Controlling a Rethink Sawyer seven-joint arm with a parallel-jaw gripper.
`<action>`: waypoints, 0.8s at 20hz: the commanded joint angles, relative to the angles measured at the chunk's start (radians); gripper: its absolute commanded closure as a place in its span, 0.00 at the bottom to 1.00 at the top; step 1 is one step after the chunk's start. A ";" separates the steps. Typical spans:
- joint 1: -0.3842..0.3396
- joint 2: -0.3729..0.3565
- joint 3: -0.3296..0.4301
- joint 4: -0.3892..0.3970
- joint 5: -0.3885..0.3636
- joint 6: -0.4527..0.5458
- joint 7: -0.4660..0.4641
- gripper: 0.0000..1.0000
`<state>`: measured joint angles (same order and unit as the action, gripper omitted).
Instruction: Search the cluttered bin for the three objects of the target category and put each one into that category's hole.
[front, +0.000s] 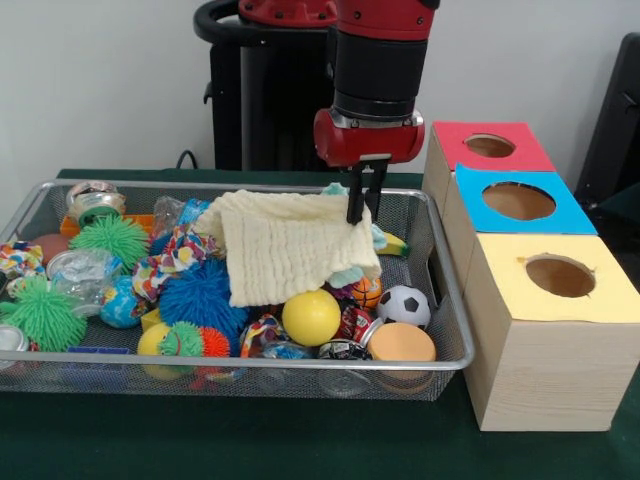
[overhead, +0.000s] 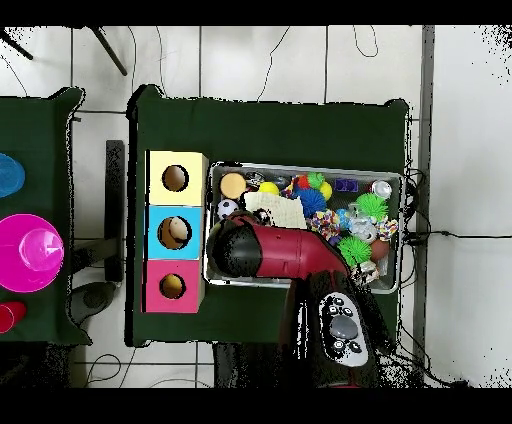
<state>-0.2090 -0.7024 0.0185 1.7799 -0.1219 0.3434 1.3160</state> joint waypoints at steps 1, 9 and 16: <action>0.002 0.018 0.036 0.014 0.053 0.094 0.190 1.00; 0.015 0.019 0.029 0.018 0.061 0.088 0.198 1.00; 0.042 0.031 0.016 0.029 0.070 0.054 0.225 1.00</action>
<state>-0.1949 -0.7001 0.0137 1.7798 -0.0987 0.3434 1.3160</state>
